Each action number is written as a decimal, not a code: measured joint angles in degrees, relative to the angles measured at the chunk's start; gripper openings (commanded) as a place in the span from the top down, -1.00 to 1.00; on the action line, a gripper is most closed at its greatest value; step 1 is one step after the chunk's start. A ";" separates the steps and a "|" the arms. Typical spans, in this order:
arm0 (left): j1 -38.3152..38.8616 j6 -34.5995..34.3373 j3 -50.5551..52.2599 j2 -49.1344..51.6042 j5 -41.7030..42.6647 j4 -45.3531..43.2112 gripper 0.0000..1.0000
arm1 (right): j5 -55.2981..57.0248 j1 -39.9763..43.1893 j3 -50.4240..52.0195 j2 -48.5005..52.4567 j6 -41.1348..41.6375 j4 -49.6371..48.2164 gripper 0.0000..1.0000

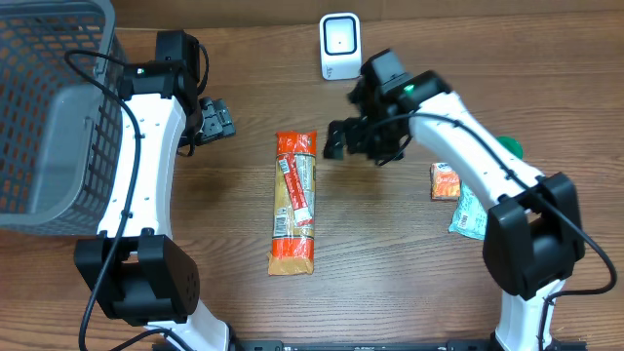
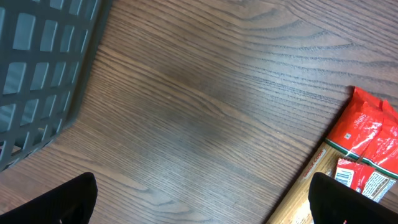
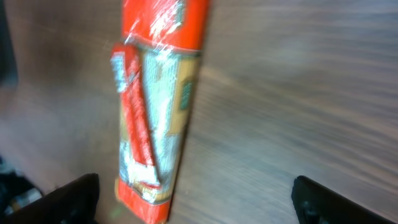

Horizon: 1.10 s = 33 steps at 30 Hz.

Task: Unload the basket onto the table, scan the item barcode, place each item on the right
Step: 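Move the right gripper left over the red stick snack by the spaghetti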

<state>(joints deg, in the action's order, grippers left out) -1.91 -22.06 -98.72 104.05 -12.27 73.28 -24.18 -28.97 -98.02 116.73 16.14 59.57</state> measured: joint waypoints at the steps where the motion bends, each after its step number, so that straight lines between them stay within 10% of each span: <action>1: 0.00 0.00 0.00 0.00 0.00 0.00 -1.00 | -0.37 -1.29 0.63 0.00 0.15 -0.66 -0.44; 19: 0.00 0.00 0.00 0.00 0.00 0.00 -1.00 | 6.54 -16.22 9.92 0.00 3.04 -12.24 0.16; 33: 0.00 0.00 0.00 0.00 0.00 0.00 -1.00 | 8.98 -16.55 14.75 0.00 5.95 -19.04 0.28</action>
<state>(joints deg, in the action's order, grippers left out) -1.91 -22.06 -98.72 104.05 -12.27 73.28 -15.20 -45.52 -83.26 116.73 22.09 40.53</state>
